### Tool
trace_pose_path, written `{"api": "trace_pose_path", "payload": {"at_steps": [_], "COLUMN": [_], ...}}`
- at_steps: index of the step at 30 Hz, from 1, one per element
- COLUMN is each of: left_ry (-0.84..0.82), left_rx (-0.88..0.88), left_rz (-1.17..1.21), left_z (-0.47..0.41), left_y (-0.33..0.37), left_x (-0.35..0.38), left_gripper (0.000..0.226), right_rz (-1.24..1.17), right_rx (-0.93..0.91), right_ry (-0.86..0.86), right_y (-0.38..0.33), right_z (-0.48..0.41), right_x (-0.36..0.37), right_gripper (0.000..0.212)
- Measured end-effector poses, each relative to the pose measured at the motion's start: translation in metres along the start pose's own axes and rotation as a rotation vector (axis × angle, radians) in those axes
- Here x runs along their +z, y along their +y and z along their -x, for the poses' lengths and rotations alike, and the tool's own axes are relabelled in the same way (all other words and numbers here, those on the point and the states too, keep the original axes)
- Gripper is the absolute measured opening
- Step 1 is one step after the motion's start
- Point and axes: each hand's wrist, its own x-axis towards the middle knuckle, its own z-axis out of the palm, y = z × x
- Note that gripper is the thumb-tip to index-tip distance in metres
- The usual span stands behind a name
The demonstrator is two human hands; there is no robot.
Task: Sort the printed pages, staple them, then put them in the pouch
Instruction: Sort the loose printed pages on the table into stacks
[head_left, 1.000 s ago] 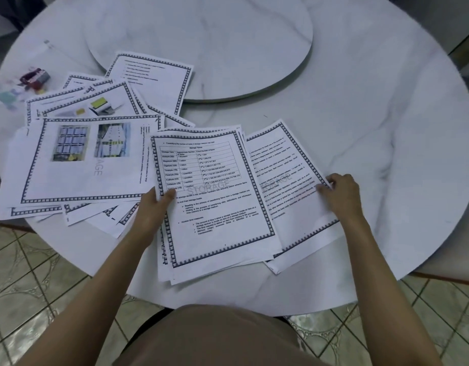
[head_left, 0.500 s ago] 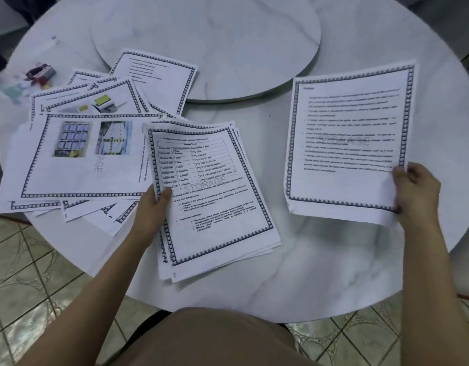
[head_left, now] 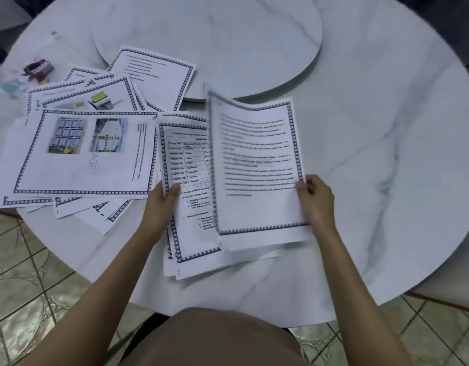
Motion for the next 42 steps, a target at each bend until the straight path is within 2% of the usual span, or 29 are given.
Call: {"api": "trace_pose_path", "payload": {"at_steps": [10, 15, 20, 26, 31, 36, 42], "left_ry": [-0.037, -0.164, -0.157, -0.143, -0.182, -0.189, -0.109], "left_rx": [0.014, -0.025, -0.04, -0.063, -0.202, -0.145, -0.161], "left_rz": [0.103, 0.154, 0.18, 0.097, 0.178, 0.175, 0.126], "left_z": [0.007, 0.013, 0.02, 0.021, 0.021, 0.02, 0.016], "left_y": [0.006, 0.008, 0.008, 0.011, 0.018, 0.015, 0.019], "left_x": [0.021, 0.029, 0.042, 0.045, 0.041, 0.036, 0.041], "left_gripper": [0.022, 0.023, 0.02, 0.028, 0.035, 0.024, 0.02], "right_rz": [0.142, -0.039, -0.102, -0.247, -0.213, -0.158, -0.073], "right_rx": [-0.059, 0.062, 0.091, 0.198, 0.193, 0.194, 0.121], "right_ry": [-0.05, -0.124, -0.153, -0.243, -0.182, -0.138, -0.059], "right_y": [0.002, 0.0, 0.006, 0.016, 0.017, 0.018, 0.016], "right_z": [0.024, 0.02, 0.017, 0.015, 0.01, 0.009, 0.009], "right_x": [0.009, -0.008, -0.02, -0.025, -0.027, -0.026, -0.022], "right_gripper": [0.023, 0.038, 0.012, 0.007, 0.008, 0.008, 0.012]}}
